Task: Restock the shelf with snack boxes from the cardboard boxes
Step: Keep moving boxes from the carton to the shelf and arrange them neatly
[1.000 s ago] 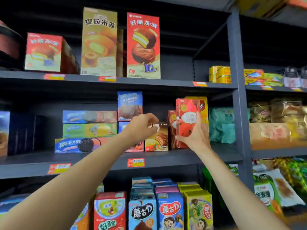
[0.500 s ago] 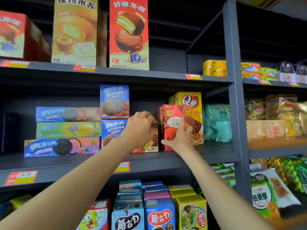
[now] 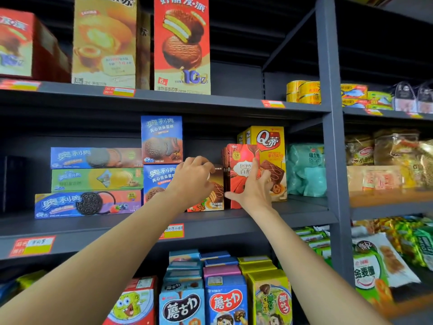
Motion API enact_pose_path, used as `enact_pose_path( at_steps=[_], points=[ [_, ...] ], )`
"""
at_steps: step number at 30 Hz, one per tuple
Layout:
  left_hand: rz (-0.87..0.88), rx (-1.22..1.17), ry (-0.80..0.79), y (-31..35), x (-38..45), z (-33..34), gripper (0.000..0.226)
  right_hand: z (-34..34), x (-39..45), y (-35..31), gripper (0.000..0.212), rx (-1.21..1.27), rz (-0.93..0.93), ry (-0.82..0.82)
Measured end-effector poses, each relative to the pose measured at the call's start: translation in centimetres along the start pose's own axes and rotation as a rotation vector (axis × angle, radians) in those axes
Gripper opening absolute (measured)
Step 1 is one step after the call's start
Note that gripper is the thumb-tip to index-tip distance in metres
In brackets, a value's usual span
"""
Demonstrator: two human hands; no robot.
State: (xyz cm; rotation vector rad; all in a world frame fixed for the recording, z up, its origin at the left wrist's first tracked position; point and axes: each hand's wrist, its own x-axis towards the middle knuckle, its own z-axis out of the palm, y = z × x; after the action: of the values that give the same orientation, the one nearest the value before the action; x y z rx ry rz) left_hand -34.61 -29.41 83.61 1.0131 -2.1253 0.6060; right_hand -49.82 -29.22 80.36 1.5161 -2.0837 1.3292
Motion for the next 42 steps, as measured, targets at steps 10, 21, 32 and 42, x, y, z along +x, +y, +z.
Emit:
enact_pose_path(
  at_steps=[10,21,32,42],
  points=[
    [-0.001,-0.205,0.343,-2.9,-5.4,-0.4,0.038,1.5,-6.5,-8.6,0.047,0.232,-0.514,0.552],
    [-0.426,-0.142,0.456,-22.6,-38.9,-6.9,0.022,17.8,-35.1,-27.8,0.044,0.784,-0.796,0.045],
    [-1.274,0.027,-0.427,-30.2,-95.0,-3.1,0.048,41.1,-83.3,-24.5,0.046,0.448,-0.789,-1.001],
    [-1.654,-0.128,-0.859,-27.1,-123.5,14.1,0.031,60.6,-109.5,-8.5,0.055,-0.235,-0.289,-1.734]
  ],
)
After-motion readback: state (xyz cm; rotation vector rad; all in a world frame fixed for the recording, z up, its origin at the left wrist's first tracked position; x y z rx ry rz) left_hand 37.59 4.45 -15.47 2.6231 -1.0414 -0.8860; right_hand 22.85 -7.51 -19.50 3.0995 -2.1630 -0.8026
